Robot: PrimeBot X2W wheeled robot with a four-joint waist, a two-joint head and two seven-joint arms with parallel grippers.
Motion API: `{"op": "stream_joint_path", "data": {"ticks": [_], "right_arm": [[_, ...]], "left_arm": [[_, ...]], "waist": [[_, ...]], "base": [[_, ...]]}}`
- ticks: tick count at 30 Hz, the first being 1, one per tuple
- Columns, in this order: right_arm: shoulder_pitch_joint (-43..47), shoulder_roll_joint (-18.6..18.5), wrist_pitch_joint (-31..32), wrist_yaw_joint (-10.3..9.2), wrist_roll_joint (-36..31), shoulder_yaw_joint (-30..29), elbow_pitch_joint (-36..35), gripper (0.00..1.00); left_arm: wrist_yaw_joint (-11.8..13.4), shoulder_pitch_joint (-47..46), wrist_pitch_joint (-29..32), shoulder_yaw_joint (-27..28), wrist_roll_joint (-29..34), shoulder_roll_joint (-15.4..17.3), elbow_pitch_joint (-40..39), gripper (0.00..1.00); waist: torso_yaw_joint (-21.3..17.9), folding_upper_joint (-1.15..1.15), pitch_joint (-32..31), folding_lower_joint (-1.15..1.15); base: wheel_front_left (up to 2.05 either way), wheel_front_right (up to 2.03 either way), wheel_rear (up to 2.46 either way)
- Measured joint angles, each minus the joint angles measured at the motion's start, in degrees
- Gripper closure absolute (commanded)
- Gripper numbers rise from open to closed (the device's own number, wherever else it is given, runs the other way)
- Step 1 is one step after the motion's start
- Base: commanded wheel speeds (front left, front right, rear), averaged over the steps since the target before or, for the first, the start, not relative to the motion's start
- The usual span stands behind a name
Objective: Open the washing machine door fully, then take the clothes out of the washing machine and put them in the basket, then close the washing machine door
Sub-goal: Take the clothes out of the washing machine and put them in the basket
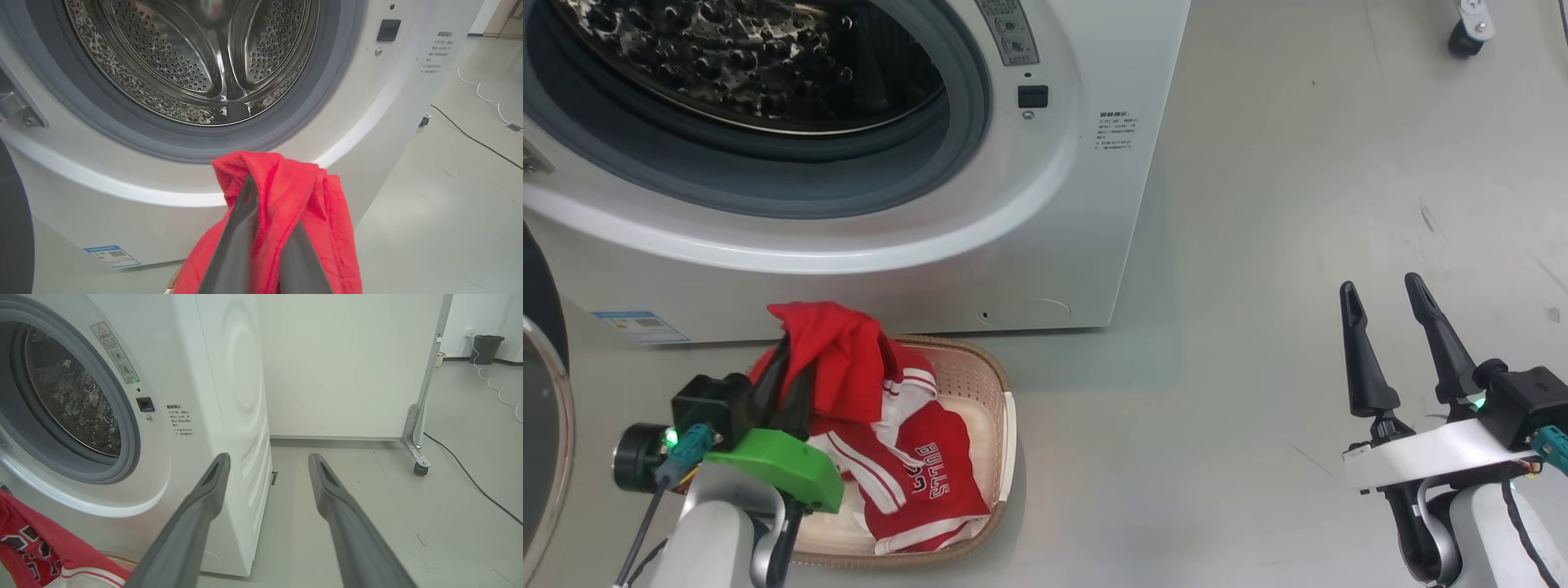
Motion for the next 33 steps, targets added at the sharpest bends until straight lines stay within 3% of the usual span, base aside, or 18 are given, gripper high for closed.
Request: {"op": "stream_joint_path", "data": {"ticks": [20,33], "right_arm": [[-3.2,-0.8,0.0,0.0,0.2,1.5,-1.4,0.0],[-7.1,-1.5,0.0,0.0,1.2,1.3,-2.0,0.0]], "left_arm": [[-0.1,-2.3,5.2,-2.7,0.2,0.2,9.2,1.0],[0.2,-9.4,6.8,-2.1,1.7,3.0,17.4,1.0]], "waist": [[-2.7,0.0,8.2,0.0],[-6.5,0.0,16.1,0.0]], "base": [[0.0,0.0,0.0],[0.0,0.0,0.0]]}}
